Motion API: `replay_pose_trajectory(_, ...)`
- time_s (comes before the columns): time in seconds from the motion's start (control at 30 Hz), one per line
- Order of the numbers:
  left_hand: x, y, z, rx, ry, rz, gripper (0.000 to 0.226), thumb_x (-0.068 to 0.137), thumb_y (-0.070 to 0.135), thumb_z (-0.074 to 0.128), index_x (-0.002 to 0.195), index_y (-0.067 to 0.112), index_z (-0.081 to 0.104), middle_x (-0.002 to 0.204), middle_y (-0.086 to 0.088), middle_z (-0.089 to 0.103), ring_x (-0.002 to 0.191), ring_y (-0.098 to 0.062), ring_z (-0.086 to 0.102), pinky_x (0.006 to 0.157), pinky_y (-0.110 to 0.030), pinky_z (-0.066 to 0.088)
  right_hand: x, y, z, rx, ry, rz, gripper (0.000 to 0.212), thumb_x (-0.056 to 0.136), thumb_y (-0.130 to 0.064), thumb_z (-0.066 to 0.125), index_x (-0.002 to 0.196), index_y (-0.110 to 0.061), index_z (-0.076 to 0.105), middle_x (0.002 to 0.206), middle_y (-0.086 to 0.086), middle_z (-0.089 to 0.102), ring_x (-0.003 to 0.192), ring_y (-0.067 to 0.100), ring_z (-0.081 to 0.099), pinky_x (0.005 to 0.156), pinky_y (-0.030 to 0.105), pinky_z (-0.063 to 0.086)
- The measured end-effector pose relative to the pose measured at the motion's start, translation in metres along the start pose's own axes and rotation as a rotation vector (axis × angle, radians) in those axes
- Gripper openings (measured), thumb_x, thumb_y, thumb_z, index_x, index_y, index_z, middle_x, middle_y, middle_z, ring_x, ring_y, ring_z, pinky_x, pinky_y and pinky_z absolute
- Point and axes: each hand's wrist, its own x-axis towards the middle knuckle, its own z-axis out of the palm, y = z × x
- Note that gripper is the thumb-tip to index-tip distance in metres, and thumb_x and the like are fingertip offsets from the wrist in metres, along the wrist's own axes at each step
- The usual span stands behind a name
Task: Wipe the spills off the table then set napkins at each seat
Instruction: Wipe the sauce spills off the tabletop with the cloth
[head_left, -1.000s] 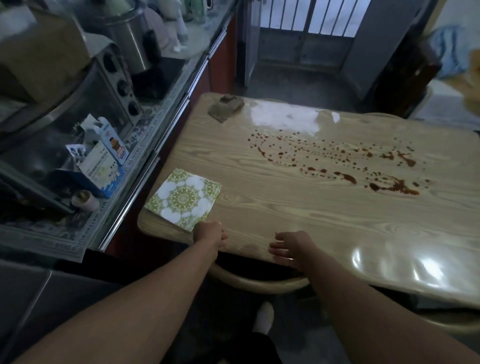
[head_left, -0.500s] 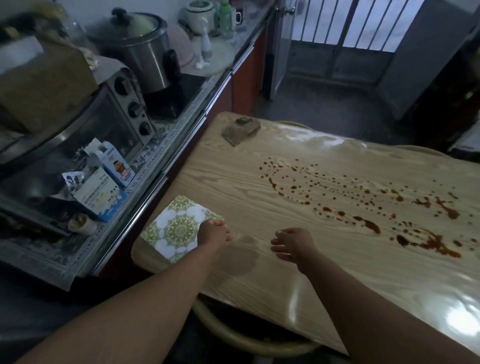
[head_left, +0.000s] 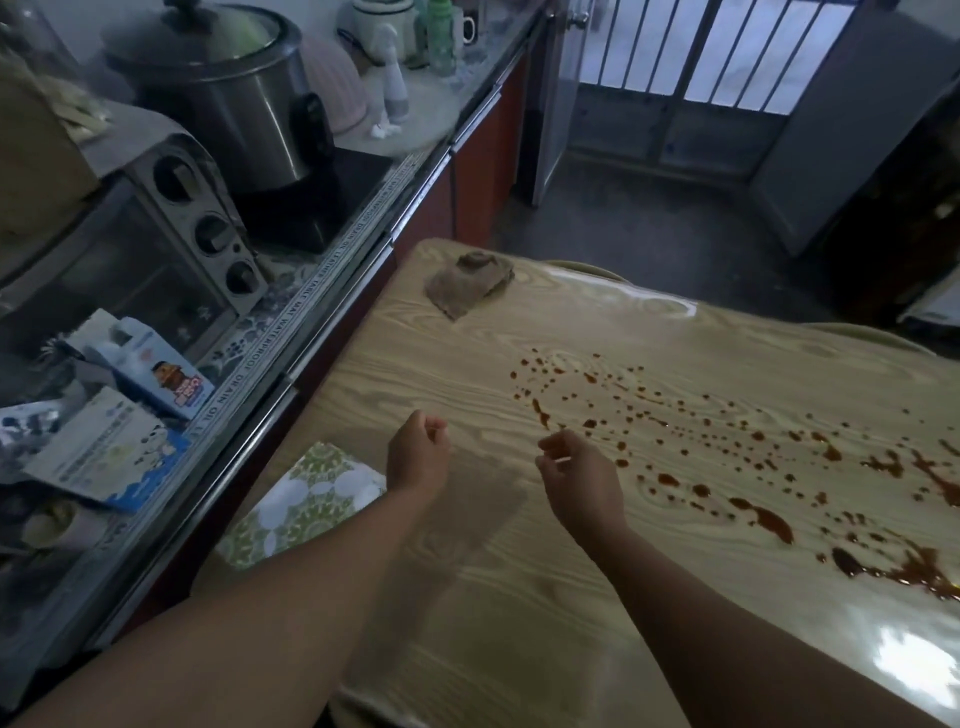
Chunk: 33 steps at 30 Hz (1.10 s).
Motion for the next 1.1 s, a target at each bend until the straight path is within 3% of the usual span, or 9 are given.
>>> replay_pose_trajectory(0.13, 0.050, 0.004, 0.020, 0.068, 0.072, 0.117, 0.014, 0.092, 0.016, 0.053, 0.101, 0.009, 0.061, 0.103, -0.010, 0.066, 0.095, -0.029, 0.060, 0.079, -0.036, 0.049, 0.045, -0.010, 0.020, -0.230, 0.073, -0.142, 0.026, 0.091, -0.027, 0.059, 0.117, -0.026, 0.063, 0.117, -0.003, 0.061, 0.111, 0.021, 0.053, 0.090, 0.037, 0.048)
replay_pose_trajectory(0.33, 0.122, -0.011, 0.049, 0.242, 0.277, 0.317, 0.008, 0.081, 0.012, 0.063, 0.088, 0.009, 0.060, 0.094, -0.016, 0.060, 0.088, -0.037, 0.056, 0.077, -0.043, 0.046, 0.121, -0.035, 0.051, -0.334, 0.118, -0.256, 0.031, 0.090, -0.026, 0.058, 0.120, -0.029, 0.061, 0.127, -0.005, 0.056, 0.118, 0.023, 0.043, 0.097, 0.037, 0.042)
replay_pose_trajectory(0.47, 0.126, -0.025, 0.061, 0.341, 0.387, 0.475, 0.005, 0.086, 0.022, 0.054, 0.088, 0.018, 0.053, 0.089, -0.008, 0.055, 0.084, -0.029, 0.051, 0.075, -0.042, 0.046, 0.165, -0.049, 0.067, -0.352, 0.131, -0.291, 0.033, 0.091, -0.026, 0.056, 0.123, -0.029, 0.060, 0.131, -0.006, 0.055, 0.121, 0.023, 0.043, 0.099, 0.037, 0.041)
replay_pose_trajectory(0.73, 0.141, -0.036, 0.072, 0.452, 0.457, 0.501, 0.007, 0.086, 0.019, 0.059, 0.084, 0.017, 0.052, 0.085, -0.007, 0.054, 0.077, -0.029, 0.051, 0.069, -0.042, 0.042, 0.261, -0.093, 0.102, -0.408, 0.118, -0.505, 0.038, 0.089, -0.018, 0.051, 0.124, -0.030, 0.059, 0.132, -0.007, 0.057, 0.116, 0.030, 0.046, 0.091, 0.040, 0.042)
replay_pose_trajectory(0.93, 0.146, -0.037, 0.075, 0.531, 0.493, 0.512, 0.007, 0.086, 0.021, 0.059, 0.083, 0.016, 0.054, 0.083, -0.008, 0.054, 0.076, -0.031, 0.052, 0.068, -0.042, 0.041, 0.278, -0.103, 0.109, -0.567, 0.058, -0.449, 0.034, 0.093, -0.044, 0.043, 0.120, -0.035, 0.062, 0.122, -0.005, 0.055, 0.116, 0.030, 0.044, 0.088, 0.040, 0.034)
replay_pose_trajectory(1.1, 0.139, -0.035, 0.075, 0.513, 0.469, 0.489, 0.007, 0.089, 0.021, 0.056, 0.091, 0.017, 0.051, 0.091, -0.009, 0.056, 0.083, -0.032, 0.053, 0.076, -0.043, 0.043, 0.257, -0.097, 0.093, -0.617, 0.118, -0.404, 0.044, 0.093, -0.048, 0.039, 0.104, -0.022, 0.073, 0.117, -0.002, 0.063, 0.112, 0.029, 0.045, 0.087, 0.041, 0.033)
